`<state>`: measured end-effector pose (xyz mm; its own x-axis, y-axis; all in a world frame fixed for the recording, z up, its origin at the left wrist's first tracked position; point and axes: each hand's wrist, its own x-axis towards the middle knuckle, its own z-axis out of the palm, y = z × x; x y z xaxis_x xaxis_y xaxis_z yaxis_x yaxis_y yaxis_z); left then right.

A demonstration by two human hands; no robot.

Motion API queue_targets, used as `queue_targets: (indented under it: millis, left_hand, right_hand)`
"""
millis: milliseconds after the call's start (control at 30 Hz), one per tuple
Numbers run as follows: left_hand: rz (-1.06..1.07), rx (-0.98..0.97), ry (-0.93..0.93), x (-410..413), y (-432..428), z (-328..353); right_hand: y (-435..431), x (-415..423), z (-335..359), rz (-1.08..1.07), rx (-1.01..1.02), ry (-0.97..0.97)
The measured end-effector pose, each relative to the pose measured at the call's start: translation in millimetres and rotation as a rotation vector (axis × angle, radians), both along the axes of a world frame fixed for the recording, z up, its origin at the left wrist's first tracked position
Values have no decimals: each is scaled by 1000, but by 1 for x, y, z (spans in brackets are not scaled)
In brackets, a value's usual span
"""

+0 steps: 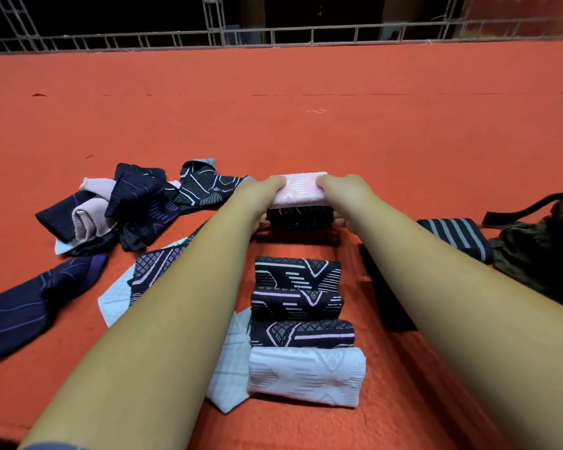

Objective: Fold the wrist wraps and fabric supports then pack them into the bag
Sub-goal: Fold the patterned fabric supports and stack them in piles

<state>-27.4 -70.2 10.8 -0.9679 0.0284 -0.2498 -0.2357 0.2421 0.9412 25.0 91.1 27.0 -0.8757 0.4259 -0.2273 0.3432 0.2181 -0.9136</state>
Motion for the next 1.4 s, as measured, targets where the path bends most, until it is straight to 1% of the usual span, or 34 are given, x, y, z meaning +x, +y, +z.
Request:
queue_targets:
  millis: [200,400,467,567,667,700,767,867,933,1000,1100,1233,1333,1400]
  left_hand:
    - [-16,67,-5,-22,5,-19]
    - [-3,70,-34,-32,3,-31]
    - [-11,83,5,-19,0,-18]
    - [-4,27,11,1,-12,-3]
    - [-138,-14,12,31,-27,13]
    - [-209,-44,22,42,-31,17]
    - [-350,-175,68,71,-39,22]
    - [-538,-434,140,106,-52,19]
    - [-623,-565,193,126,-60,17]
    - [-657,-677,251,137,-64,13]
    - [-680,-675,262,153,-70,13]
    - [-821,-611,212,169,-82,17]
    - [-927,-710,220,176,-87,15]
    - [-941,-813,249,181,-87,12]
  right_hand:
    - [7,-20,-8,-15,13,-36]
    - [10,-24,-15,-1,26,-47]
    - [8,-16,-9,14,76,-44]
    - [6,5,2,38,191,-13]
    - [2,36,11,37,311,12]
    - [0,50,15,42,343,34]
    - [-6,77,23,107,383,73]
    - [-15,112,26,298,422,98]
    - [-17,130,19,417,431,48]
    - [-17,143,9,519,492,-6]
    - [-15,160,0,602,567,-64]
    - [-9,179,-3,704,512,-58]
    - [-4,193,-2,795,460,-71]
    - [-1,198,-4,848,415,-99]
